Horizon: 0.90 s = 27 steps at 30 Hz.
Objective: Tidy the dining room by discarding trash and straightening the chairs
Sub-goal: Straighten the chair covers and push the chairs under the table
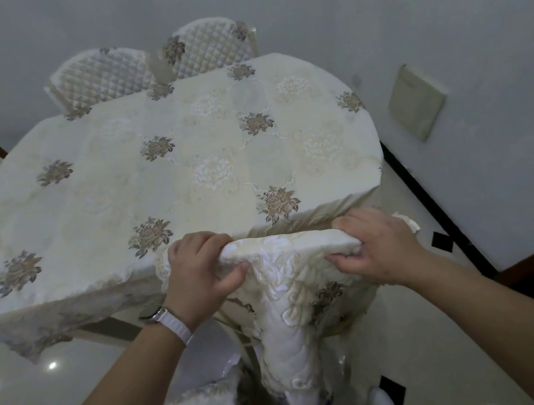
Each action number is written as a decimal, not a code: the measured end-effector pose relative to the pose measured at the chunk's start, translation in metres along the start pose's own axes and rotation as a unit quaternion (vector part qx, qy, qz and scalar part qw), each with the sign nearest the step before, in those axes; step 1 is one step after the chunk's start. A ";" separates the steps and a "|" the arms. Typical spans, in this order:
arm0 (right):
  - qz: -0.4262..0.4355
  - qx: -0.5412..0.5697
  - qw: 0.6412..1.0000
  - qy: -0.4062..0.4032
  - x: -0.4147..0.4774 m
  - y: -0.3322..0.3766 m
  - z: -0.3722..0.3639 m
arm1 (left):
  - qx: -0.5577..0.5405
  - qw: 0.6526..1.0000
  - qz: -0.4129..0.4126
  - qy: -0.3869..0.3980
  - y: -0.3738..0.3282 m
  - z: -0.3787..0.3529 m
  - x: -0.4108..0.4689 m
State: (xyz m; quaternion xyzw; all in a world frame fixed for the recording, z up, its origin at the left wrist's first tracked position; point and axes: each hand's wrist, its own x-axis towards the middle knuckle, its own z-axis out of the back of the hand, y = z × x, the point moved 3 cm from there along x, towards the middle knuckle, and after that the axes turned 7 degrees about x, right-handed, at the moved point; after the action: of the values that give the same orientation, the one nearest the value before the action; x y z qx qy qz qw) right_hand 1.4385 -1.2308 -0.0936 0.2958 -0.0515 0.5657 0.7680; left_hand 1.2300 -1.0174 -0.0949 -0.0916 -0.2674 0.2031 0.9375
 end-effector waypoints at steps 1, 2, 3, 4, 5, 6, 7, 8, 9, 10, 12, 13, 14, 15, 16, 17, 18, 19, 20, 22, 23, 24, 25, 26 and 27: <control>-0.007 -0.006 1.000 0.004 0.001 0.002 -0.002 | -0.005 1.000 -0.002 -0.001 0.004 0.001 0.000; -0.010 -0.012 1.000 0.007 0.001 0.004 -0.004 | -0.008 1.000 -0.004 -0.001 0.007 0.001 0.000; -0.012 -0.018 1.000 0.007 0.001 0.006 -0.005 | -0.010 1.000 -0.007 -0.001 0.008 0.002 0.000; -0.014 -0.023 1.000 0.006 0.001 0.007 -0.005 | -0.010 1.000 -0.010 -0.002 0.009 0.002 0.000; -0.015 -0.028 0.999 0.007 0.001 0.007 -0.006 | -0.010 1.000 -0.012 -0.003 0.010 0.001 0.000; -0.018 -0.030 0.999 0.011 0.001 0.008 -0.006 | -0.010 1.000 -0.012 -0.004 0.010 0.001 -0.001; -0.020 -0.031 0.999 0.014 0.001 0.008 -0.006 | -0.011 1.000 -0.013 -0.005 0.011 0.001 -0.002; -0.021 -0.032 0.999 0.016 0.001 0.008 -0.006 | -0.012 1.000 -0.013 -0.006 0.011 0.000 -0.002; -0.018 -0.032 0.999 0.017 0.001 0.008 -0.007 | -0.013 1.000 -0.013 -0.006 0.011 0.000 -0.003; -0.013 -0.031 0.999 0.016 0.002 0.008 -0.007 | -0.013 1.000 -0.011 -0.003 0.011 -0.001 -0.004; 0.004 -0.027 1.000 0.017 0.003 0.006 -0.007 | -0.013 1.000 -0.005 0.006 0.011 0.000 -0.005; 0.013 -0.025 0.999 0.015 0.005 0.004 -0.006 | -0.013 1.000 -0.004 0.011 0.010 0.000 -0.006; 0.022 -0.024 0.999 0.013 0.006 0.002 -0.005 | -0.013 1.000 -0.003 0.017 0.008 0.001 -0.006; 0.030 -0.022 0.999 0.009 0.007 0.000 -0.004 | -0.014 1.000 -0.001 0.021 0.006 0.001 -0.006; 0.037 -0.021 0.999 0.004 0.007 -0.003 -0.004 | -0.017 1.000 0.003 0.024 0.004 0.001 -0.006; 0.043 -0.020 0.999 0.000 0.007 -0.006 -0.003 | -0.020 0.999 0.009 0.024 0.000 0.000 -0.007; 0.048 -0.018 0.999 -0.003 0.007 -0.010 -0.002 | -0.020 0.999 0.013 0.023 -0.004 -0.002 -0.008; 0.051 -0.014 0.999 -0.003 0.008 -0.015 -0.001 | -0.018 1.000 0.017 0.019 -0.008 -0.003 -0.009; 0.053 -0.009 0.999 -0.002 0.009 -0.020 0.000 | -0.013 1.000 0.021 0.016 -0.013 -0.006 -0.010; 0.056 0.001 0.998 0.011 0.010 -0.032 0.002 | -0.004 0.999 0.033 0.011 -0.024 -0.011 -0.012; 0.058 0.004 0.998 0.020 0.012 -0.039 0.003 | -0.005 0.999 0.040 0.008 -0.029 -0.014 -0.013; 0.061 0.005 0.998 0.028 0.013 -0.044 0.004 | -0.009 0.999 0.046 0.003 -0.035 -0.017 -0.013; 0.066 0.005 0.997 0.036 0.014 -0.049 0.007 | -0.014 0.999 0.051 -0.002 -0.041 -0.020 -0.014; 0.074 0.003 0.996 0.042 0.016 -0.055 0.009 | -0.017 0.998 0.056 -0.005 -0.046 -0.022 -0.014; 0.083 0.001 0.995 0.047 0.018 -0.059 0.011 | -0.015 0.998 0.062 -0.007 -0.052 -0.026 -0.014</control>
State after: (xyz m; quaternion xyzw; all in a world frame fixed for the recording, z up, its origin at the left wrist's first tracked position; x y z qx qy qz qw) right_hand 1.5011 -1.2324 -0.1007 0.2644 -0.0391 0.6406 0.7199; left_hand 1.2502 -1.0719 -0.1083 -0.1210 -0.2706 0.2576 0.9197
